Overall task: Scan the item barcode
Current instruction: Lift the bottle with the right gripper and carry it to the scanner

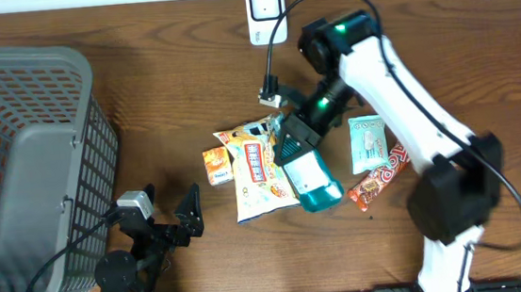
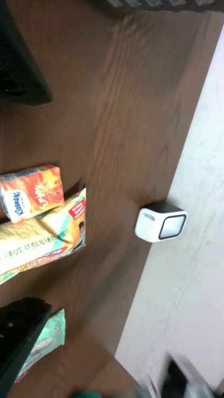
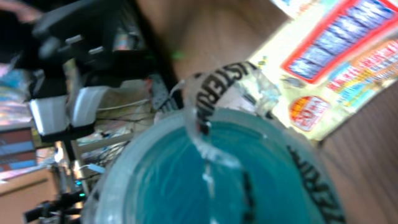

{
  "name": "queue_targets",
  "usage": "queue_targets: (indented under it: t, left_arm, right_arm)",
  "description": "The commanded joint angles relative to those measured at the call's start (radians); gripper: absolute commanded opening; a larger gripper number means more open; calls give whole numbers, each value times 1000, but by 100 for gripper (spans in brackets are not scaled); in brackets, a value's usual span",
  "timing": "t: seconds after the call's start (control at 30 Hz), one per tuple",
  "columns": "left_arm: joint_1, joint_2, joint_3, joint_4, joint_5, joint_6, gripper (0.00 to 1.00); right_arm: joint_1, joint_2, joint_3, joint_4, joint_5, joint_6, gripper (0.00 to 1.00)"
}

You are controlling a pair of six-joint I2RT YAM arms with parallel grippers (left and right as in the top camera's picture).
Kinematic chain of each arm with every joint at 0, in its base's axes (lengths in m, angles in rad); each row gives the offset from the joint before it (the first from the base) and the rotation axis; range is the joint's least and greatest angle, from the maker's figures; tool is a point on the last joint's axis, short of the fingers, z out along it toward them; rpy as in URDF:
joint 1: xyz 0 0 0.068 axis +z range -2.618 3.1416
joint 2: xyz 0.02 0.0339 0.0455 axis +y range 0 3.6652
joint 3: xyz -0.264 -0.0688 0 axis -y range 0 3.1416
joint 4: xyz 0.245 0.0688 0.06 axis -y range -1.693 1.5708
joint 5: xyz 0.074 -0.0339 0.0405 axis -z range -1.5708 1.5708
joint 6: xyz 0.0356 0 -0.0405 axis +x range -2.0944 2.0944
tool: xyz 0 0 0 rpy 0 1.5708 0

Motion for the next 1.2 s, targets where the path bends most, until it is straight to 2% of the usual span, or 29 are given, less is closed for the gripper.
queue_targets:
  t: [0.0,0.17,0.27,0.37,0.47,0.53,0.77,0.93,1.1,1.17]
  left_arm:
    - [-2,1,-13,-7,-6,-5,98]
    - [-2,1,-13,-7,-6,-5,98]
    - [-2,1,-13,-7,-6,-5,98]
    - [-2,1,-13,-7,-6,-5,98]
    - [-2,1,-13,-7,-6,-5,98]
    - [-2,1,-13,-7,-6,-5,98]
    - [-2,1,-13,-7,-6,-5,98]
    - [-2,1,-13,-7,-6,-5,98]
    - [-2,1,-13,-7,-6,-5,98]
    - [-2,1,-13,-7,-6,-5,98]
  right_arm:
    - [8,-173,-80,-4,-144,-67,1]
    - [1,-383,-370,215,-357,-31,1]
    - [2,-469,-553,463,-440,148,2]
    - [2,-521,-679,717,-321,417,2]
    - [8,-558,-739,819,-53,600,2]
    - [19,-584,-742,818,26,601,1]
    - [48,-661,-742,940,75,598,1]
    - [114,-656,-742,1068,332,598,1]
    - [175,-655,-742,1250,484,597,1]
    - [192,-652,-742,1292,623,597,1]
